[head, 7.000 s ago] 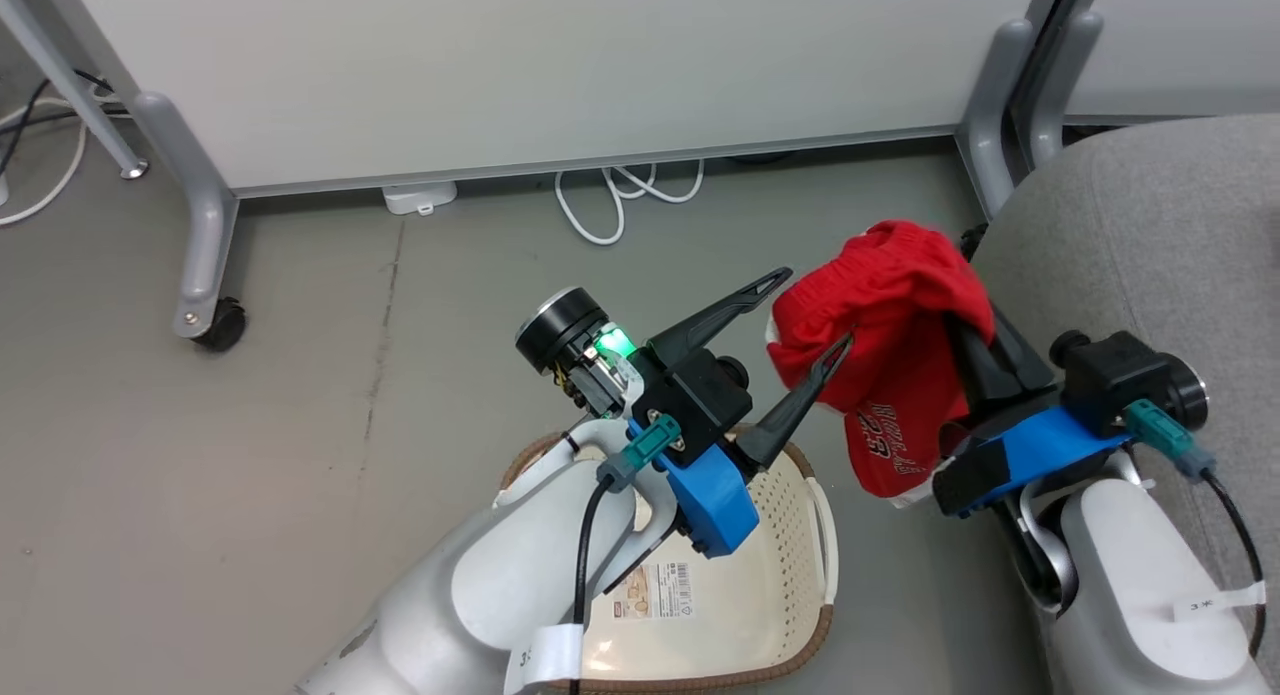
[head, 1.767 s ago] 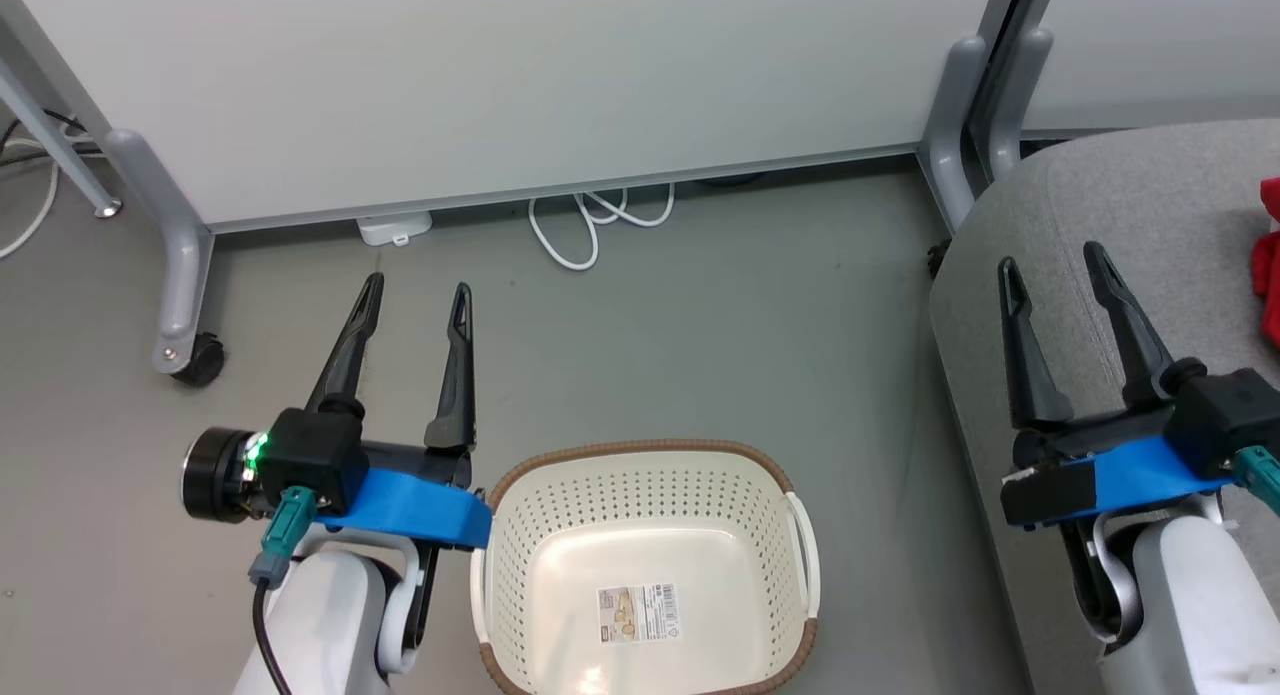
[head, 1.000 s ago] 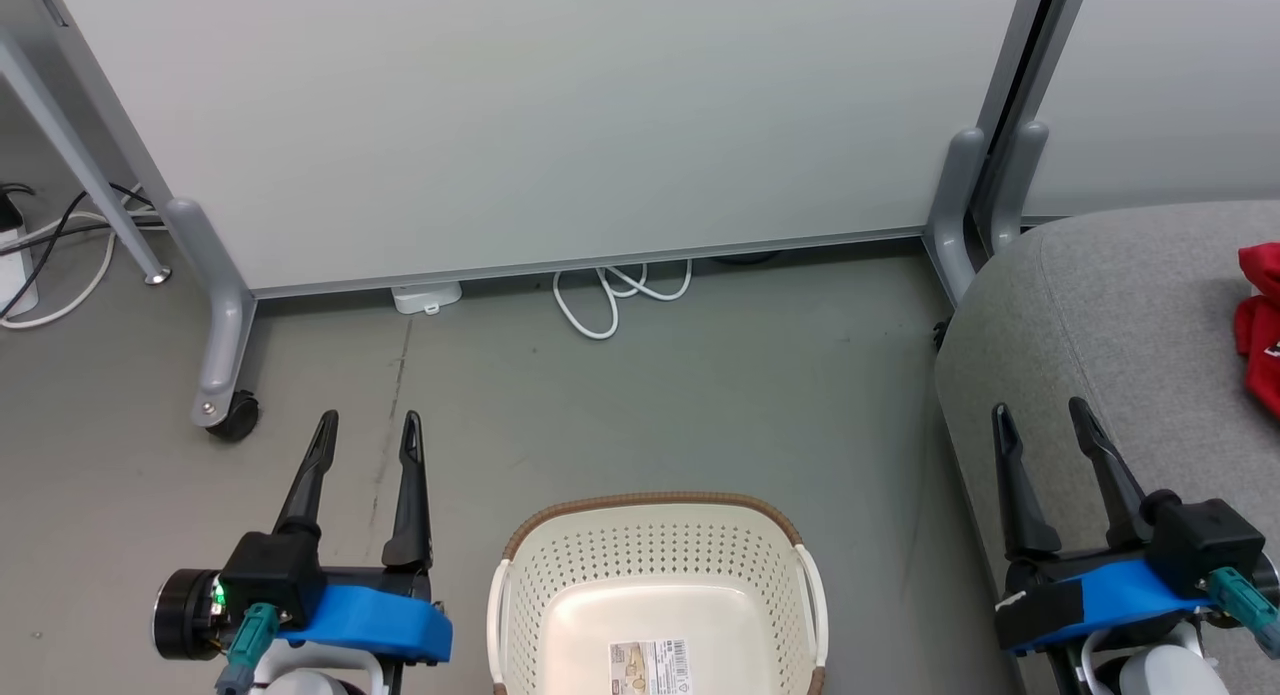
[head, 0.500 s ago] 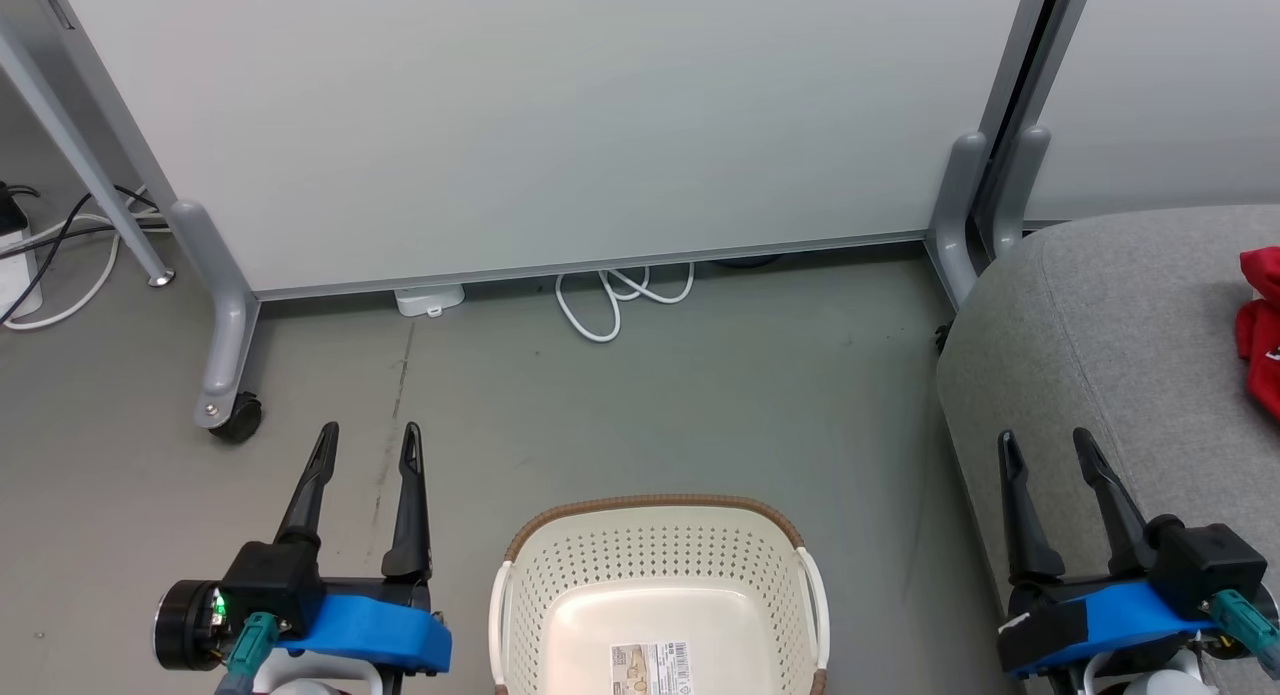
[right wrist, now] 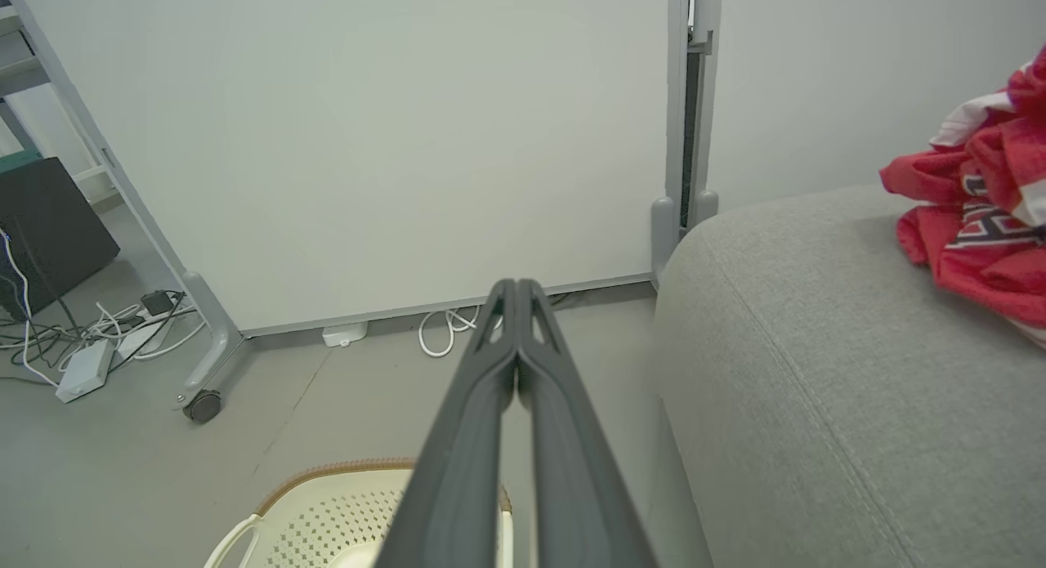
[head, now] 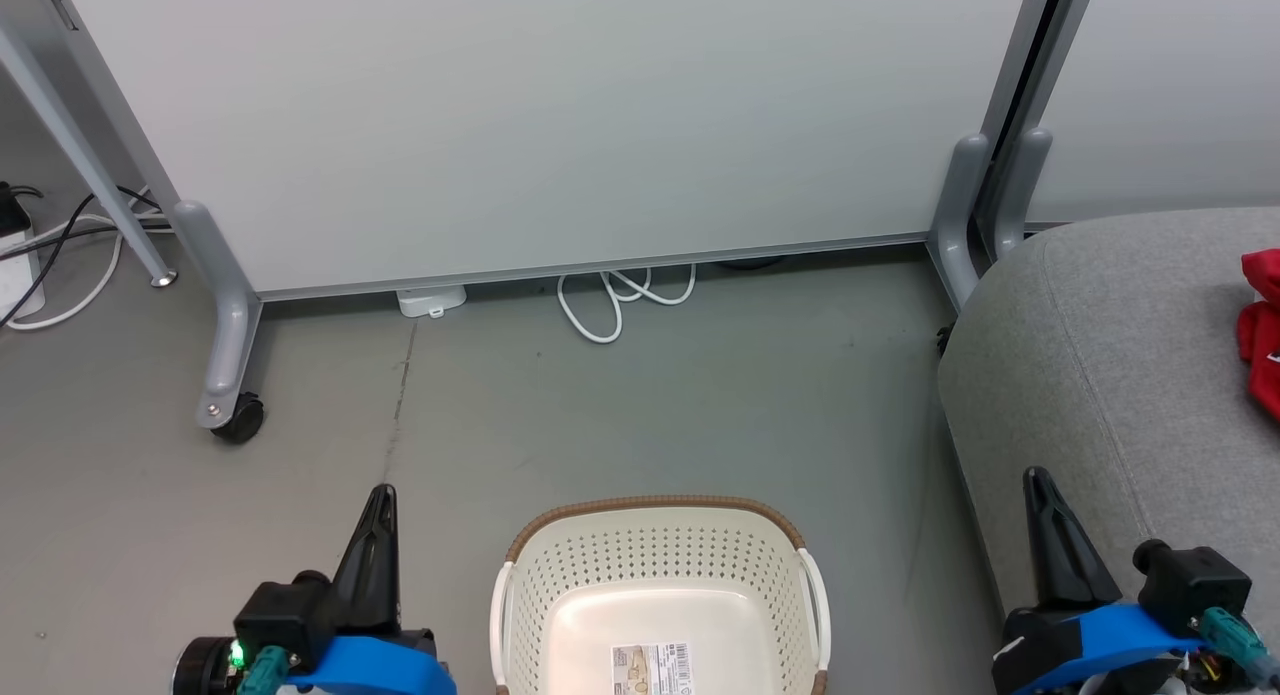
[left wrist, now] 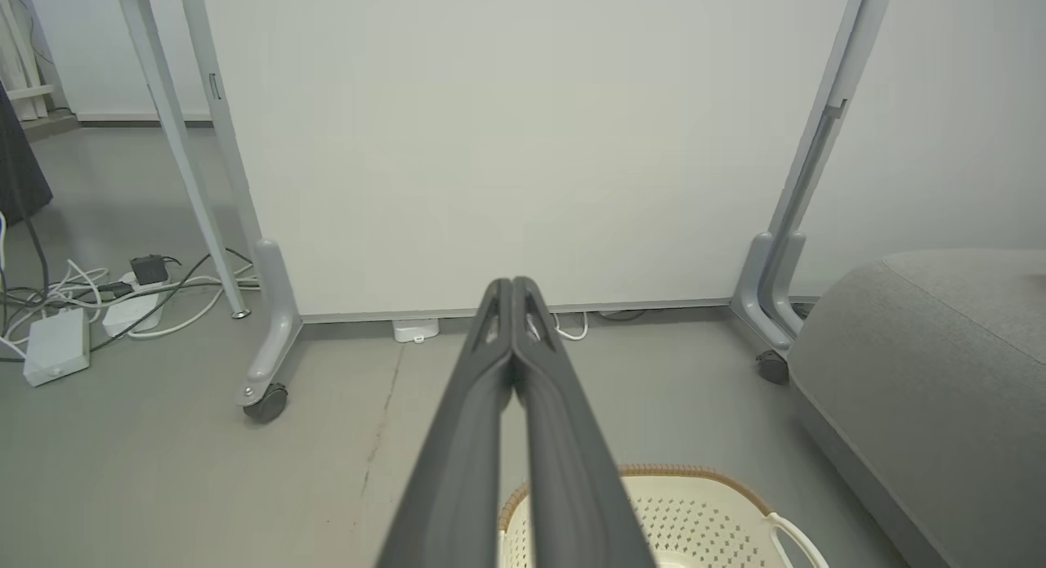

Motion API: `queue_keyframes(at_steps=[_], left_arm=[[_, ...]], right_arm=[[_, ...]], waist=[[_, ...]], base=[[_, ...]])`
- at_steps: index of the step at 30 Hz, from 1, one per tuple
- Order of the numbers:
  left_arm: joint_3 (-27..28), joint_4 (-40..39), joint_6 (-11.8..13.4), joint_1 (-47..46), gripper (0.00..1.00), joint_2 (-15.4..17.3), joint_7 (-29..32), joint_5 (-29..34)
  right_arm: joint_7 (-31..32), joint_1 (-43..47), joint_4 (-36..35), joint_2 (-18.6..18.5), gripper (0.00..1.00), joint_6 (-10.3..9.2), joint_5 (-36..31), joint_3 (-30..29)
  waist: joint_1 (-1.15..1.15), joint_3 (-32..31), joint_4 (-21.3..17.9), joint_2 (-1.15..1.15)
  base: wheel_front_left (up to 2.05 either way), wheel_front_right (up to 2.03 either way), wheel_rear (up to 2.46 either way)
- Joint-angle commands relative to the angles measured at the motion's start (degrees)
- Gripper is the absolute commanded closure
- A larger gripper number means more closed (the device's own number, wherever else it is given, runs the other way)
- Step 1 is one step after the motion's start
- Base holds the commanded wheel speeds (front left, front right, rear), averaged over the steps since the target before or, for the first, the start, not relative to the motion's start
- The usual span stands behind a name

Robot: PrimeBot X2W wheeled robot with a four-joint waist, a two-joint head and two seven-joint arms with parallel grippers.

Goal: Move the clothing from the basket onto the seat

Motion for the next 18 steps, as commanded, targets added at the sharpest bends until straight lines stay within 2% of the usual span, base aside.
queue_keyframes(at_steps=[1, 18], left_arm=[[0.5, -0.7, -0.1, -1.1, 1.0, 0.0, 0.5, -2.2], [2.8, -1.3, -0.6, -2.1, 1.0, 0.0, 5.0, -20.7]], right_arm=[[0.6, -0.7, -0.6, -0.1, 1.0, 0.0, 2.1, -0.3], [5.1, -1.1, -1.5, -0.2, 1.0, 0.0, 20.3, -0.7]], waist=[[0.0, 0.0, 0.0, -0.01], [0.0, -0.1, -0.5, -0.01]], base=[[0.0, 0.0, 0.0], [0.0, 0.0, 0.0]])
